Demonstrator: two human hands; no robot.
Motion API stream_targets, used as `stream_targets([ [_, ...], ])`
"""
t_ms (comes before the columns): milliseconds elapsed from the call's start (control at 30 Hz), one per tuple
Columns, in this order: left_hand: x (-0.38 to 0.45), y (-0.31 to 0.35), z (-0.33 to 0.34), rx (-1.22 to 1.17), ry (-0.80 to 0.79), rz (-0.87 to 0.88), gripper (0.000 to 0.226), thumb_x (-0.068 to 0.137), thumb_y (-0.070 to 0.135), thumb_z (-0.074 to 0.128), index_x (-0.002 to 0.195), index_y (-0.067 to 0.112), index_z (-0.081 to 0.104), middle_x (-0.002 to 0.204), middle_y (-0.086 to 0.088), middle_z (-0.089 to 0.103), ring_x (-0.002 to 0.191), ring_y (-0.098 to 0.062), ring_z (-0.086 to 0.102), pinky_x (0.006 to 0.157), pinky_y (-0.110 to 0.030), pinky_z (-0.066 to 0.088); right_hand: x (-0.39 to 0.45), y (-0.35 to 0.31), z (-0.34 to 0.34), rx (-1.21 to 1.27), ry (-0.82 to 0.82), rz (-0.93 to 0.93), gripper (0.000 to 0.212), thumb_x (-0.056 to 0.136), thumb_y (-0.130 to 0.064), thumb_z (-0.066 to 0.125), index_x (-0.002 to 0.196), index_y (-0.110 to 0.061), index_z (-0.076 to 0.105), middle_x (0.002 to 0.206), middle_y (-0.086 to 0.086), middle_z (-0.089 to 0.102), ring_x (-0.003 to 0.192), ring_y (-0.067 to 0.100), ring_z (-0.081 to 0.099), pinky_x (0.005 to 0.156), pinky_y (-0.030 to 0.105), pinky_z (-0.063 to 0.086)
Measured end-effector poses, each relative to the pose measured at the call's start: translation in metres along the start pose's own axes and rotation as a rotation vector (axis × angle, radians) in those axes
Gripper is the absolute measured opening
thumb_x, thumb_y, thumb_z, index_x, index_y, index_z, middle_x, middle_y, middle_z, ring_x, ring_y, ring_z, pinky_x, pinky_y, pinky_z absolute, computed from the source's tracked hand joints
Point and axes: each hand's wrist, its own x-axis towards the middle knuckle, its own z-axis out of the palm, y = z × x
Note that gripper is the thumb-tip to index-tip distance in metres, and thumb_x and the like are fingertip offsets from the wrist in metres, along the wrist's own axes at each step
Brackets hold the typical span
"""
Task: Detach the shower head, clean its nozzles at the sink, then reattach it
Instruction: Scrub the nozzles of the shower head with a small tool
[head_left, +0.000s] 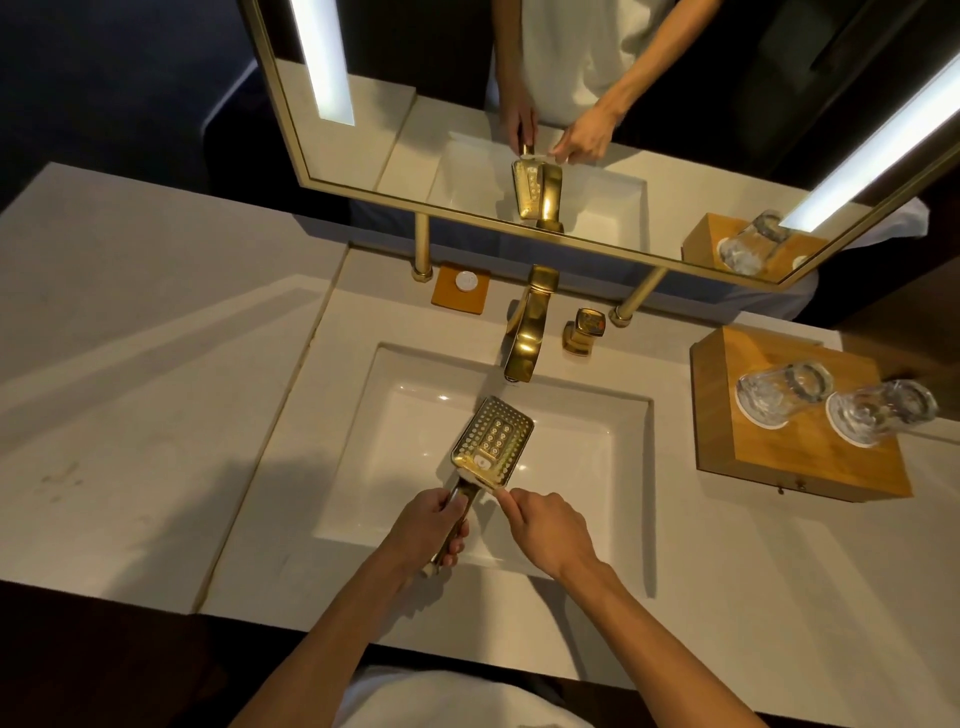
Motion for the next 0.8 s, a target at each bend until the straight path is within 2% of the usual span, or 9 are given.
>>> stream_targets([
  [100, 0.001, 0.001, 0.002, -0.015, -0.01, -0.005, 0.028, 0.102, 0.024, 0.045, 0.085, 0.005, 0.055, 0.066, -0.008, 0.056, 0.048, -0.015, 0.048, 0.042, -0.026, 0.041, 0.009, -0.014, -0.005, -0.047, 0.009, -0.02, 0.053, 0.102, -0.057, 0.021, 0.092, -0.028, 0.063, 0.082, 0.0, 0.07, 0.075, 0.024, 0.065, 0.063, 0.034, 0.05],
  [167, 0.001, 0.002, 0.001, -0.075, 0.008, -0.014, 0.03, 0.102, 0.025, 0.046, 0.083, 0.005, 0.056, 0.066, -0.008, 0.056, 0.047, -0.015, 0.048, 0.041, -0.025, 0.04, 0.011, -0.011, -0.006, -0.067, 0.021, -0.016, 0.054, 0.102, -0.059, 0.019, 0.085, -0.029, 0.06, 0.077, -0.002, 0.067, 0.07, 0.022, 0.063, 0.063, 0.034, 0.051],
  [333, 0.005, 0.004, -0.007, -0.153, 0.041, -0.028, 0.029, 0.1, 0.027, 0.05, 0.083, 0.005, 0.052, 0.063, -0.007, 0.054, 0.044, -0.015, 0.045, 0.039, -0.023, 0.038, -0.001, 0.018, -0.007, -0.023, -0.002, 0.022, 0.051, 0.1, -0.061, 0.02, 0.062, -0.032, 0.039, 0.063, -0.011, 0.052, 0.063, 0.017, 0.053, 0.06, 0.034, 0.047],
  [467, 0.004, 0.006, -0.009, -0.168, 0.023, -0.027, 0.024, 0.1, 0.024, 0.05, 0.086, 0.005, 0.052, 0.066, -0.008, 0.054, 0.045, -0.015, 0.045, 0.04, -0.023, 0.036, 0.01, 0.016, -0.018, 0.109, 0.071, 0.087, 0.054, 0.102, -0.058, 0.026, 0.06, -0.027, 0.04, 0.058, -0.008, 0.05, 0.059, 0.017, 0.05, 0.053, 0.032, 0.036],
  [533, 0.004, 0.007, -0.008, -0.178, 0.015, -0.021, 0.022, 0.101, 0.022, 0.049, 0.088, 0.004, 0.053, 0.067, -0.009, 0.053, 0.046, -0.015, 0.045, 0.04, -0.023, 0.036, 0.018, 0.013, -0.023, 0.145, 0.093, 0.115, 0.056, 0.101, -0.058, 0.026, 0.062, -0.023, 0.044, 0.059, -0.005, 0.053, 0.06, 0.019, 0.051, 0.054, 0.033, 0.038],
  [667, 0.003, 0.004, -0.015, -0.155, 0.019, -0.024, 0.024, 0.1, 0.023, 0.049, 0.086, 0.004, 0.054, 0.067, -0.009, 0.055, 0.046, -0.016, 0.046, 0.042, -0.024, 0.038, 0.017, 0.017, -0.014, 0.123, -0.021, 0.044, 0.056, 0.1, -0.061, 0.027, 0.064, -0.024, 0.048, 0.059, -0.007, 0.053, 0.06, 0.018, 0.052, 0.058, 0.035, 0.043],
  [800, -0.001, -0.001, -0.019, -0.117, 0.005, -0.029, 0.025, 0.101, 0.024, 0.049, 0.087, 0.003, 0.056, 0.066, -0.008, 0.056, 0.048, -0.016, 0.048, 0.041, -0.025, 0.04, 0.022, 0.039, -0.019, 0.189, 0.043, 0.137, 0.053, 0.1, -0.06, 0.028, 0.061, -0.028, 0.045, 0.059, -0.009, 0.051, 0.065, 0.019, 0.052, 0.06, 0.036, 0.042],
])
